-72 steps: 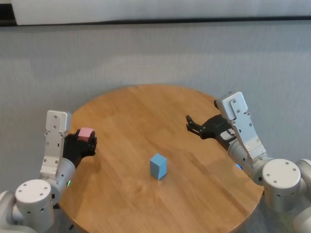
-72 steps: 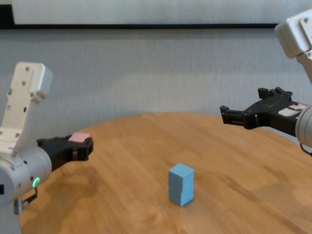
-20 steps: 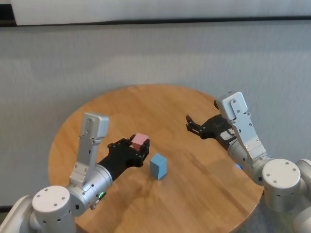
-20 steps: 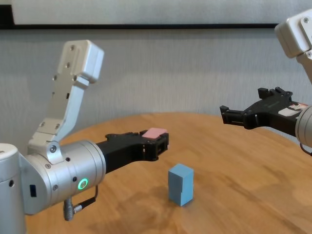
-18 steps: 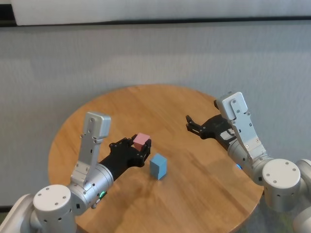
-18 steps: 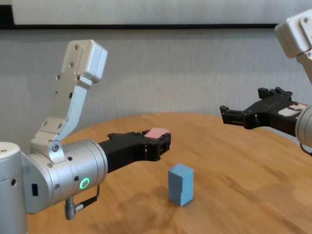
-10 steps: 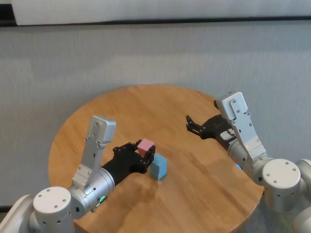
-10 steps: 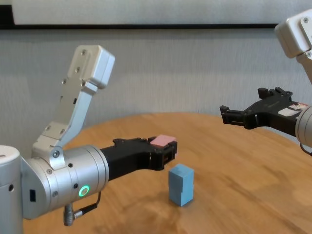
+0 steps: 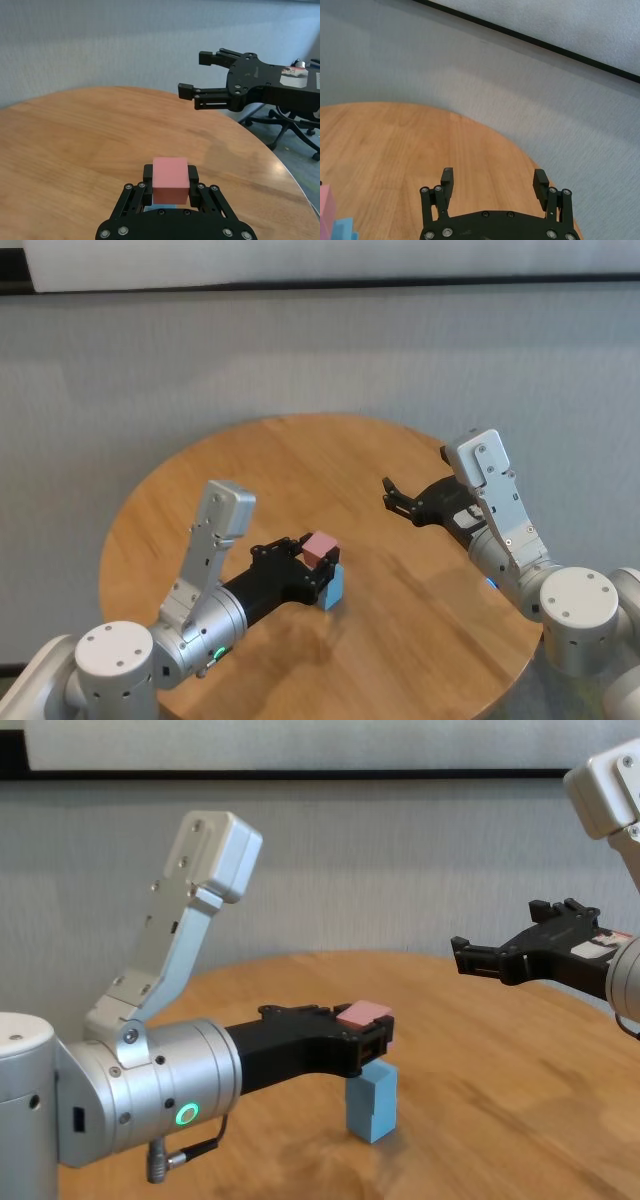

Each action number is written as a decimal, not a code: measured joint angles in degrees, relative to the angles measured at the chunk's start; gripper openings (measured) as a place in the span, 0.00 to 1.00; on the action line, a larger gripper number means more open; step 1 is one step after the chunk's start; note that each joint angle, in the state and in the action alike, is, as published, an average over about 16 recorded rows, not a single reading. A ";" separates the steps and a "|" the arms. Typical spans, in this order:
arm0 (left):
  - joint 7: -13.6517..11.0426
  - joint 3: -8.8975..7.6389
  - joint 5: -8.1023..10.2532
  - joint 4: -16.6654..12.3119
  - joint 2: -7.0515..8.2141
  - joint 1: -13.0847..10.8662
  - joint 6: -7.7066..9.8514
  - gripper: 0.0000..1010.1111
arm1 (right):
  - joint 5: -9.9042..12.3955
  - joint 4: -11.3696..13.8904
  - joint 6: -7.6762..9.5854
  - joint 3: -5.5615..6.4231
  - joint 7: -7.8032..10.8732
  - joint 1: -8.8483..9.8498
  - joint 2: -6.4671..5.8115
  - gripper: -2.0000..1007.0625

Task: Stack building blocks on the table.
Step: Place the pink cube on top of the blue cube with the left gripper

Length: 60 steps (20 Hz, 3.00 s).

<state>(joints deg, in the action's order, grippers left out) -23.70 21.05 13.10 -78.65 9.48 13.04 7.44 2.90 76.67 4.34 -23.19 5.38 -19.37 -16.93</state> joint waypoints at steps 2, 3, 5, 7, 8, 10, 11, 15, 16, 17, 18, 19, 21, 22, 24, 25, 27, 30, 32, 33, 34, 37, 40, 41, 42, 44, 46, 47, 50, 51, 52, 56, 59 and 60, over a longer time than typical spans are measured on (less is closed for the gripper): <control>-0.20 0.49 0.30 0.20 0.05 0.20 0.02 0.40 | 0.00 0.00 0.00 0.00 0.00 0.00 0.00 1.00; -0.26 0.72 0.44 0.32 0.07 0.29 0.04 0.40 | 0.00 0.00 0.00 0.00 0.00 0.00 0.00 1.00; -0.30 1.17 0.71 0.58 0.07 0.46 0.08 0.40 | 0.00 0.00 0.00 0.00 0.00 0.00 0.00 1.00; -0.20 1.55 0.96 0.88 0.06 0.61 0.16 0.40 | 0.00 0.00 0.00 0.00 0.00 0.00 0.00 1.00; -0.13 1.73 1.07 1.04 0.06 0.67 0.20 0.40 | 0.00 0.00 0.00 0.00 0.00 0.00 0.00 1.00; 0.04 2.03 1.30 1.37 0.06 0.80 0.26 0.40 | 0.00 0.00 0.00 0.00 0.00 0.00 0.00 1.00; 0.12 2.18 1.40 1.53 0.08 0.87 0.28 0.40 | 0.00 0.00 0.00 0.00 0.00 0.00 0.00 1.00; 0.53 2.68 1.77 2.04 0.23 1.10 0.32 0.40 | 0.00 0.00 0.00 0.00 0.00 0.00 0.00 1.00; 0.64 2.77 1.85 2.12 0.30 1.16 0.31 0.40 | 0.00 0.00 0.00 0.00 0.00 0.00 0.00 1.00; 0.75 2.85 1.93 2.19 0.37 1.22 0.30 0.40 | 0.00 0.00 0.00 0.00 0.00 0.00 0.00 1.00; 0.85 2.93 2.00 2.25 0.46 1.28 0.28 0.40 | 0.00 0.00 0.00 0.00 0.00 0.00 0.00 1.00; 0.95 3.01 2.08 2.30 0.55 1.35 0.25 0.40 | 0.00 0.00 0.00 0.00 0.00 0.00 0.00 1.00; 1.16 3.15 2.23 2.40 0.73 1.49 0.15 0.40 | 0.00 0.00 0.00 0.00 0.00 0.00 0.00 1.00; 1.24 3.22 2.31 2.43 0.82 1.56 0.09 0.40 | 0.00 0.00 0.00 0.00 0.00 0.00 0.00 1.00; 1.39 3.36 2.45 2.50 0.99 1.71 -0.05 0.40 | 0.00 0.00 0.00 0.00 0.00 0.00 0.00 1.00; 1.47 3.44 2.51 2.53 1.08 1.78 -0.12 0.40 | 0.00 0.00 0.00 0.00 0.00 0.00 0.00 1.00; 1.60 3.59 2.64 2.62 1.24 1.94 -0.27 0.40 | 0.00 0.00 0.00 0.00 0.00 0.00 0.00 1.00; 1.80 3.82 2.82 2.80 1.43 2.21 -0.50 0.40 | 0.00 0.00 0.00 0.00 0.00 0.00 0.00 1.00; 1.93 3.98 2.92 2.97 1.52 2.40 -0.65 0.40 | 0.00 0.00 0.00 0.00 0.00 0.00 0.00 1.00; 1.99 4.07 2.96 3.07 1.56 2.49 -0.72 0.40 | 0.00 0.00 0.00 0.00 0.00 0.00 0.00 1.00; 2.05 4.16 2.98 3.18 1.59 2.58 -0.78 0.40 | 0.00 0.00 0.00 0.00 0.00 0.00 0.00 1.00; 2.22 4.42 3.03 3.50 1.65 2.84 -0.93 0.40 | 0.00 0.00 0.00 0.00 0.00 0.00 0.00 1.00; 2.40 4.64 3.05 3.78 1.67 3.06 -1.03 0.40 | 0.00 0.00 0.00 0.00 0.00 0.00 0.00 1.00; 2.47 4.69 3.05 3.87 1.66 3.13 -1.06 0.40 | 0.00 0.00 0.00 0.00 0.00 0.00 0.00 1.00; 2.54 4.73 3.06 3.96 1.65 3.19 -1.09 0.40 | 0.00 0.00 0.00 0.00 0.00 0.00 0.00 1.00; 2.67 4.79 3.05 4.14 1.62 3.30 -1.13 0.40 | 0.00 0.00 0.00 0.00 0.00 0.00 0.00 1.00; 2.78 4.83 3.04 4.36 1.57 3.43 -1.17 0.40 | 0.00 0.00 0.00 0.00 0.00 0.00 0.00 1.00; 2.83 4.84 3.03 4.48 1.53 3.50 -1.18 0.40 | 0.00 0.00 0.00 0.00 0.00 0.00 0.00 1.00; 2.97 4.82 3.01 4.84 1.41 3.69 -1.26 0.40 | 0.00 0.00 0.00 0.00 0.00 0.00 0.00 1.00; 3.02 4.81 3.00 4.96 1.36 3.75 -1.30 0.40 | 0.00 0.00 0.00 0.00 0.00 0.00 0.00 1.00; 3.05 4.79 2.99 5.08 1.31 3.80 -1.33 0.40 | 0.00 0.00 0.00 0.00 0.00 0.00 0.00 1.00; 3.13 4.71 2.98 5.59 1.11 4.00 -1.47 0.40 | 0.00 0.00 0.00 0.00 0.00 0.00 0.00 1.00; 3.16 4.66 2.98 5.95 0.98 4.12 -1.57 0.40 | 0.00 0.00 0.00 0.00 0.00 0.00 0.00 1.00; 3.18 4.64 2.98 6.04 0.94 4.14 -1.60 0.40 | 0.00 0.00 0.00 0.00 0.00 0.00 0.00 1.00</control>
<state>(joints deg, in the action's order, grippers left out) -20.52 25.69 16.08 -72.61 10.42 17.19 5.85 2.90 76.67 4.34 -23.19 5.38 -19.37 -16.93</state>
